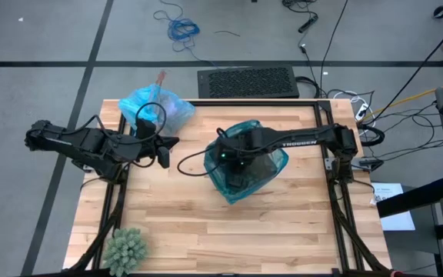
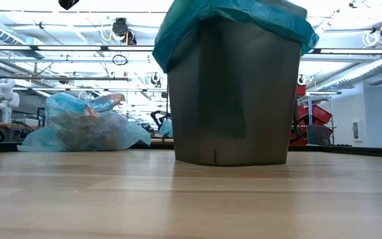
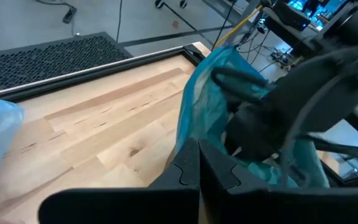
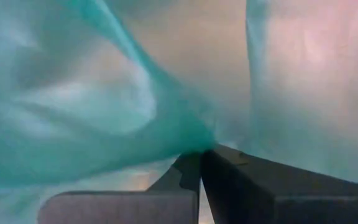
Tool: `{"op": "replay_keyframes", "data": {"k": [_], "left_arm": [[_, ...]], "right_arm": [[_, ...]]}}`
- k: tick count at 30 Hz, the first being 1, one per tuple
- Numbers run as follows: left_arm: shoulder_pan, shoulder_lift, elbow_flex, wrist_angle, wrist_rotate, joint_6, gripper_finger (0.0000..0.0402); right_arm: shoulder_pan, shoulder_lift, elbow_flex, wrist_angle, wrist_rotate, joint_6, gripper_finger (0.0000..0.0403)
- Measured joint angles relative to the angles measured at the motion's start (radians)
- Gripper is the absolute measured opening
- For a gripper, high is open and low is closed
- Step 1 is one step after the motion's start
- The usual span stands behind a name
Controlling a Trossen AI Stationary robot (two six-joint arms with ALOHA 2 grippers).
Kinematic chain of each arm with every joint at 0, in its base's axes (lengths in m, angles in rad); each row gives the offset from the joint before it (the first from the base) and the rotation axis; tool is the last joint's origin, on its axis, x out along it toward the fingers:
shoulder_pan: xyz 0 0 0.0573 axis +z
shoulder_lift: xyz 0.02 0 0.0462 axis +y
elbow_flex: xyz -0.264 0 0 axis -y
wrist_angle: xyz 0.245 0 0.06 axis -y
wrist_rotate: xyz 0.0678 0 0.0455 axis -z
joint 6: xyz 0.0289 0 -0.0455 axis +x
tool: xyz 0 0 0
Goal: Place trash/remove bag and relplace
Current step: Insert the blue trash bag into the black trash bin
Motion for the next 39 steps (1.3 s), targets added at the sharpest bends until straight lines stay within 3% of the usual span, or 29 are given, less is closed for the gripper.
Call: {"op": "replay_keyframes", "data": {"k": [12,27,33,39], "left_arm": [[0.000,0.000,0.000,0.002,0.000,-0.004,0.0000],[0.000,0.000,0.000,0.007,0.026,-0.005,0.0000],[0.000,0.000,0.000,0.007,0.026,-0.005,0.0000],[0.000,0.000,0.000,0.006,0.025,-0.004,0.0000]], "right_arm": [[0.003,-0.001,0.212,-0.070,0.007,-0.003,0.0015],[-0.037,0.000,0.036,-0.077,-0.144,0.027,0.0038],[-0.036,-0.003,0.095,-0.104,-0.192,0.027,0.0043],[-0.045,-0.005,0.189,-0.161,-0.311,0.027,0.0088]]}}
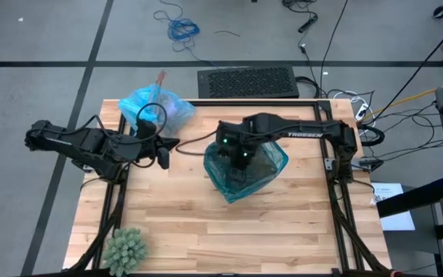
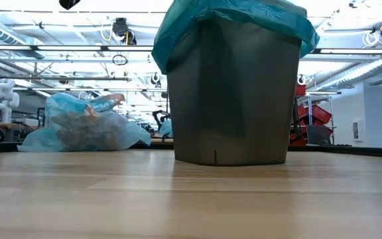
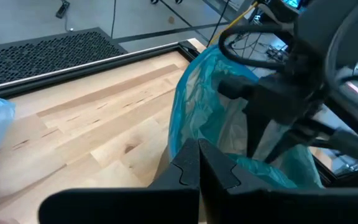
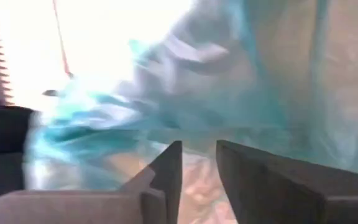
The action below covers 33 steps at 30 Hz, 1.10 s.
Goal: Place trash/remove bag and relplace
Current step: Insert the blue trash bag into the black trash bin
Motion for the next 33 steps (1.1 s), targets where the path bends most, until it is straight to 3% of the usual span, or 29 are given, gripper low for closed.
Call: {"op": "replay_keyframes", "data": {"k": [4,6,11,14,18,25,33], "left_arm": [[0.000,0.000,0.000,0.000,0.000,0.001,0.0000],[0.000,0.000,0.000,0.000,0.000,0.002,0.0000],[0.000,0.004,0.000,0.006,0.000,0.003,0.0000],[0.000,0.024,0.000,0.044,-0.001,0.007,0.0000],[0.000,0.087,0.000,0.219,0.023,0.096,0.0000],[0.001,0.209,0.001,0.363,0.025,0.135,0.0000],[-0.003,0.238,0.001,0.378,0.022,0.084,0.0000]], "right_arm": [[-0.019,0.000,0.073,-0.025,-0.099,-0.005,0.0111],[-0.020,0.000,0.117,-0.026,-0.099,-0.027,0.0111],[-0.031,-0.002,0.276,-0.099,-0.092,-0.099,0.0059],[-0.039,-0.013,0.376,-0.146,0.027,-0.163,0.0011],[-0.106,-0.030,0.404,-0.204,0.216,-0.236,0.0005],[-0.273,-0.056,0.212,-0.201,0.188,-0.320,0.0000],[-0.403,-0.318,-0.251,0.182,0.077,-0.261,0.0000]]}}
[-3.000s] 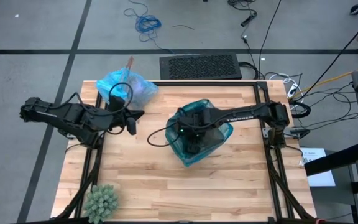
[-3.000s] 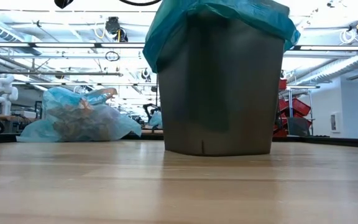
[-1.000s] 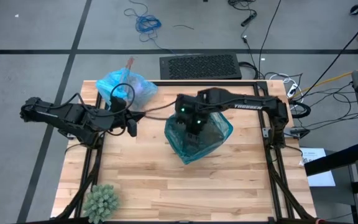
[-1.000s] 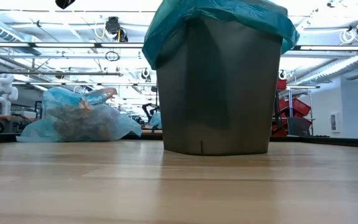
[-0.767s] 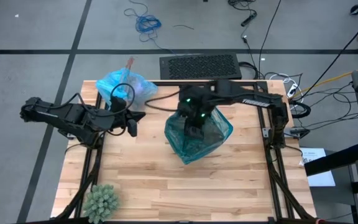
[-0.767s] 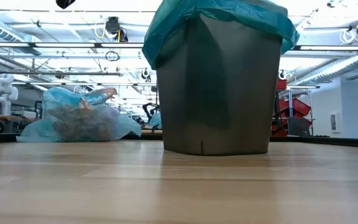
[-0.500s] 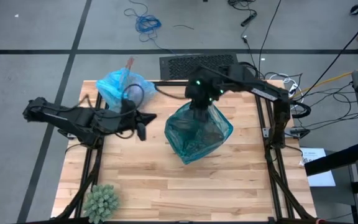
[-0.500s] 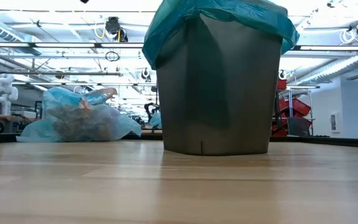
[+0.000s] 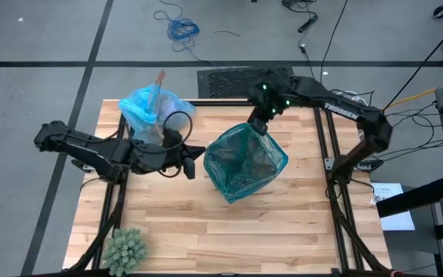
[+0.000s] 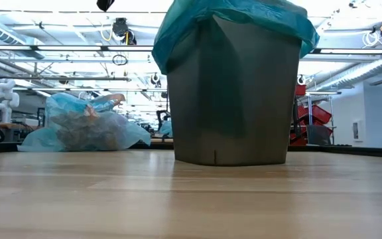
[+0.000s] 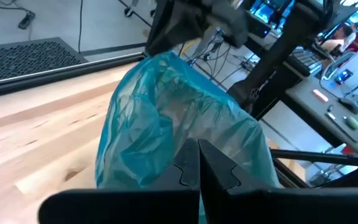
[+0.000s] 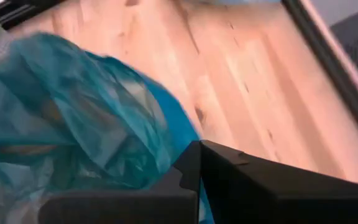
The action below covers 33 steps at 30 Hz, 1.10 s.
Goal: Place trash/remove bag and relplace
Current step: Insert the blue trash bag into the black trash bin
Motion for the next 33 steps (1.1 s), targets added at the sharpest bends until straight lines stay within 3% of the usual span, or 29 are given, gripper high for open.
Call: {"op": "replay_keyframes", "data": {"k": [5,8,13,21,33], "left_arm": [[0.015,0.001,0.000,0.002,0.001,-0.008,0.0000],[0.024,0.001,0.000,0.028,0.005,-0.008,0.0000],[0.052,0.001,0.000,0.055,0.010,-0.001,0.0000],[0.082,0.005,0.000,0.075,0.081,0.000,0.0000],[0.088,0.028,0.000,0.080,0.087,0.020,0.0000]], "right_arm": [[0.018,-0.110,-0.211,0.143,0.032,0.104,0.0000],[0.039,-0.190,-0.203,0.211,0.122,0.127,0.0000],[0.040,-0.255,-0.164,0.225,0.134,0.165,0.0000],[0.088,-0.212,-0.168,0.180,0.081,0.202,0.0000],[0.033,-0.212,-0.405,0.301,0.087,0.239,0.0000]]}}
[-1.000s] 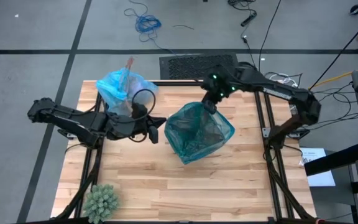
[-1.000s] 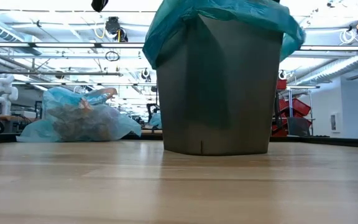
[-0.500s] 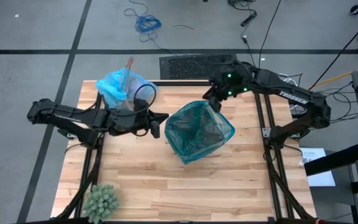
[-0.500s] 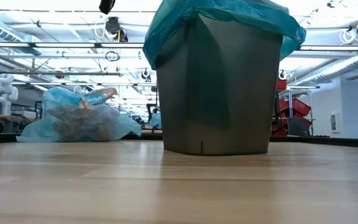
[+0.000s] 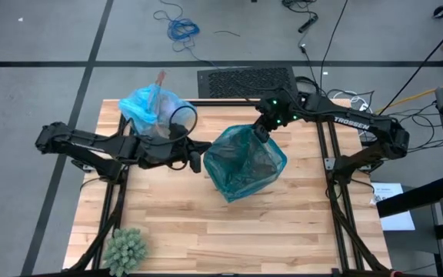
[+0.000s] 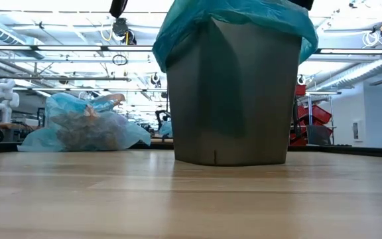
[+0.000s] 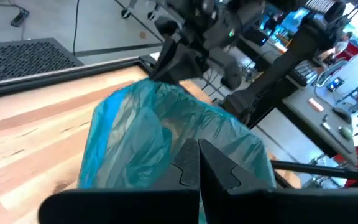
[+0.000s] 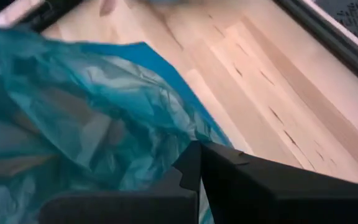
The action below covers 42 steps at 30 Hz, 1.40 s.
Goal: Place trash/remove bag and relplace
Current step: Insert the blue trash bag into the black trash bin
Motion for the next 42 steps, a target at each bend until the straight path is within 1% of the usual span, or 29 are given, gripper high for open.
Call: {"op": "replay_keyframes", "data": {"k": [7,11,16,23,27,34,42], "left_arm": [[0.021,0.052,-0.001,0.029,0.015,-0.001,0.0000],[0.041,0.084,-0.001,0.022,0.016,-0.003,0.0000],[0.062,0.107,-0.001,-0.054,0.015,-0.054,0.0000],[0.061,0.111,-0.001,-0.152,-0.004,-0.105,0.0000],[0.061,0.119,-0.001,-0.148,-0.011,-0.109,0.0000],[0.061,0.146,-0.001,-0.133,-0.030,-0.110,0.0000],[0.060,0.170,0.002,-0.126,-0.045,-0.135,0.0000]], "right_arm": [[-0.009,0.001,-0.002,0.108,-0.021,0.035,0.0000],[-0.008,0.041,-0.002,0.079,-0.027,0.016,0.0000],[-0.006,0.096,-0.003,0.053,-0.033,-0.009,0.0000],[-0.004,0.101,-0.003,0.037,-0.061,-0.012,0.0000],[-0.004,0.098,-0.004,0.014,-0.081,-0.017,0.0000],[-0.004,0.098,-0.049,0.013,-0.085,-0.013,0.0000],[0.000,0.082,-0.049,0.031,-0.113,-0.009,0.0000]]}}
